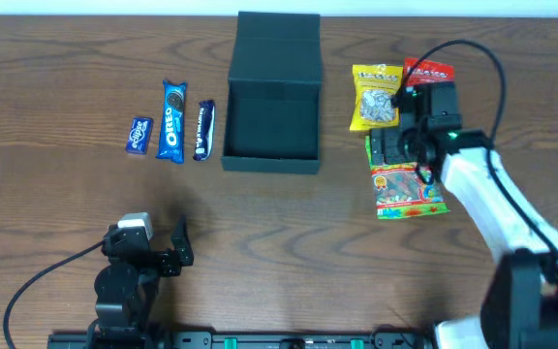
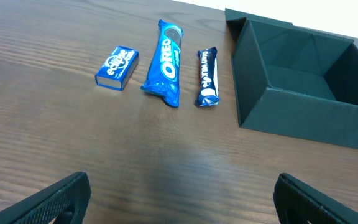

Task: Pack container
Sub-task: 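Reach right gripper to the green Haribo bag and grasp it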

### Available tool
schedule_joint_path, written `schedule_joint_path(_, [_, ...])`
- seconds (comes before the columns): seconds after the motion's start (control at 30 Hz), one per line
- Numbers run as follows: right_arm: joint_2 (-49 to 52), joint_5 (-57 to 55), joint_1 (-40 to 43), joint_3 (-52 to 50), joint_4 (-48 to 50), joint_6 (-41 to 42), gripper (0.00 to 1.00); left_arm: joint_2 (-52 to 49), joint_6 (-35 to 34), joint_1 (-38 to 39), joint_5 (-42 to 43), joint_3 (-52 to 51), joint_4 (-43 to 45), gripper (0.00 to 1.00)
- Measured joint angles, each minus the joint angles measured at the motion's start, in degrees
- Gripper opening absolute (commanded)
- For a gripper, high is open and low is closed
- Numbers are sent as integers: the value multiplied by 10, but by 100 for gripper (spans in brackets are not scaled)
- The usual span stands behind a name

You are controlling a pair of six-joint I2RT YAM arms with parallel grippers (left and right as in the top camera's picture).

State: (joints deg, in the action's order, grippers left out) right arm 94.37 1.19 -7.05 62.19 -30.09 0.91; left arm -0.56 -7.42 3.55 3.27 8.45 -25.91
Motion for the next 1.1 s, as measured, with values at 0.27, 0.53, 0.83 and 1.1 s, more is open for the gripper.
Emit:
schedule_joint_path(0.27, [103, -19, 6, 0, -2, -5, 78, 0, 0, 0, 0, 0, 0, 95])
schedule_joint_path(0.53, [132, -21, 8, 15, 19, -12, 6, 0, 0, 0, 0, 0, 0, 95])
schedule_joint_path(0.83, [134, 5, 10, 23, -10, 17, 1, 0, 0, 0, 0, 0, 0, 95])
schedule_joint_path(1.1, [81, 105, 7, 5, -32, 34, 1, 0, 0, 0, 0, 0, 0, 95])
